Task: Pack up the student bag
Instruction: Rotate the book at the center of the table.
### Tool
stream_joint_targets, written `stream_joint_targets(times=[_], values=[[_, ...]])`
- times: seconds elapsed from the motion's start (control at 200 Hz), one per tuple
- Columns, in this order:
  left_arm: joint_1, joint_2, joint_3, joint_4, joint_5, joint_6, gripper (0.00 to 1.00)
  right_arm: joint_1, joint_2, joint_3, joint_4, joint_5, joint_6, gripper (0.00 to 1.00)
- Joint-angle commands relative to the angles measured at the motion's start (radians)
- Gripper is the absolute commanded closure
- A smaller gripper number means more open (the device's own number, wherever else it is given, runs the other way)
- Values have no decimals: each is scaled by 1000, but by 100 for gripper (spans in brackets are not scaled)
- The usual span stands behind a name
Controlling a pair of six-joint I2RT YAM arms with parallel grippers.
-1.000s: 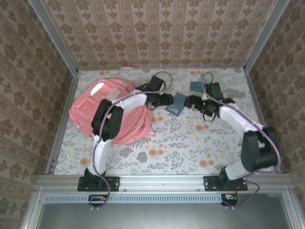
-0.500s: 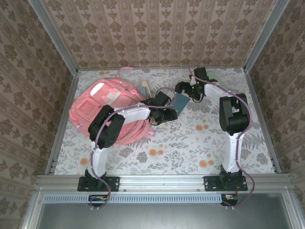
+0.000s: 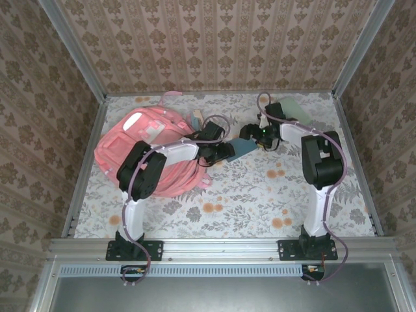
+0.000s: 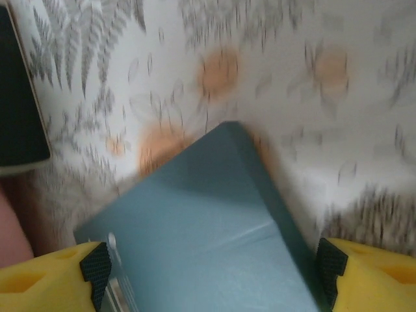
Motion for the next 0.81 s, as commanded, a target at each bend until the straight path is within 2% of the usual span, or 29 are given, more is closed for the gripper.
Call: stream_joint_targets(times=[0.0,0.13,0.235,0.58,0.705,0.8], values=[[22,-54,-34,-18,-43,1,39,33,-120,-128,31,-35,39,15],[40,-48,-43,-9,-20,13,39,55,-209,-266,69,2,59,15],[50,-43,-40,-12,-21,24,40,50,-220,-302,66,47,45,13],[76,15,90,-102,-24,167,45,21,-167,-215,45,78,23,12],[82,52,113,-114,-15,175,50,22,-133,-167,31,78,9,13],[81,79,116,-99,18,163,59,22,-92,-141,28,51,14,14]])
